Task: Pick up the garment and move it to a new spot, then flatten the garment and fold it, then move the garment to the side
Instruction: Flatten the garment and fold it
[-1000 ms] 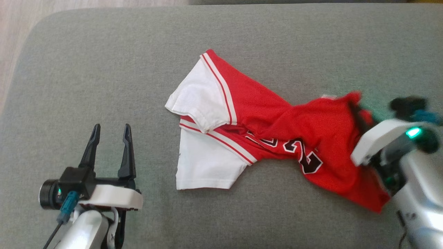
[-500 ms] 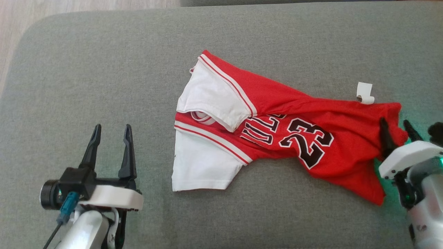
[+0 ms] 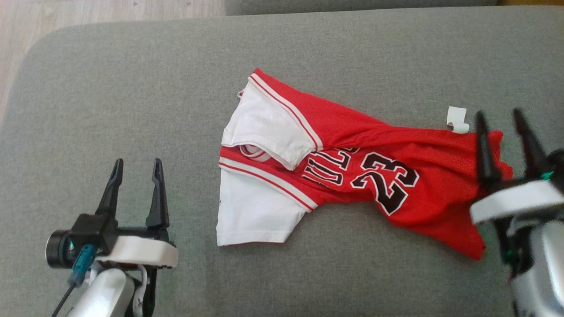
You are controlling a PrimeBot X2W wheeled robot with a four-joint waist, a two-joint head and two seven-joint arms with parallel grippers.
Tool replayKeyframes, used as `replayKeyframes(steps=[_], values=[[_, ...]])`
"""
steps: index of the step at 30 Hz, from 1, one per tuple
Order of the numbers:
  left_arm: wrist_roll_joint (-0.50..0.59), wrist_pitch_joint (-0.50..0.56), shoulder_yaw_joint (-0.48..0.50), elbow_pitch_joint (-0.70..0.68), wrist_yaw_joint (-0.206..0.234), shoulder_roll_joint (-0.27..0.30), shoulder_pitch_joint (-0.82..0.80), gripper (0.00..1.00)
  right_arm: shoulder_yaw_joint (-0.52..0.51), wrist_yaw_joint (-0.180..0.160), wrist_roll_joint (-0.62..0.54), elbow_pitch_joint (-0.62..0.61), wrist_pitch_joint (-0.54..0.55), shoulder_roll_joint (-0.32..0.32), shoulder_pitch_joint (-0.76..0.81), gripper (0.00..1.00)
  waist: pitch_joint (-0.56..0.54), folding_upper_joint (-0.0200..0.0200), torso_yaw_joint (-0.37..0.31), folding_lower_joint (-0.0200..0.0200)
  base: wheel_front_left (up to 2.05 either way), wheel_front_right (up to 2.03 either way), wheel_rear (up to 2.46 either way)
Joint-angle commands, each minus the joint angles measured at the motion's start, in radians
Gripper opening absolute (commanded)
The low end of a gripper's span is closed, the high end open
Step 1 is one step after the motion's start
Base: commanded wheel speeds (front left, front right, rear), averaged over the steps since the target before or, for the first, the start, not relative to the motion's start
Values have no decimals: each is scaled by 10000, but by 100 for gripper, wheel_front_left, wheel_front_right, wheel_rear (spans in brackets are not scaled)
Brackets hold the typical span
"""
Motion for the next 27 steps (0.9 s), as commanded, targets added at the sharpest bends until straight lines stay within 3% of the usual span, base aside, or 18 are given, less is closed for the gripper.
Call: replayKeyframes(steps=[1, 4, 11, 22, 27], values=[[-18, -24, 393, -333, 88, 334, -157, 100, 397, -9, -144, -1082, 315, 104, 473, 100, -46, 0, 6, 0, 0, 0, 0], [-13, 29, 361, -370, 91, 382, -150, 100, 639, -9, -176, -2181, 814, 369, 1222, 100, -108, 0, 33, 0, 0, 0, 0], [-36, 106, 342, -428, 131, 462, -95, 100, 662, -9, -161, -3455, 1470, 859, 2230, 100, -192, 0, 1, 0, 0, 0, 0], [-68, 227, 238, -508, 182, 512, -77, 100, 575, -9, -175, -4005, 1950, 1034, 2529, 100, -261, 0, -47, 0, 0, 0, 0], [0, 1075, -367, -485, -210, 557, -380, 100, 539, -9, -125, -4063, 2039, 1070, 2514, 100, -209, 0, -38, 0, 0, 0, 0]])
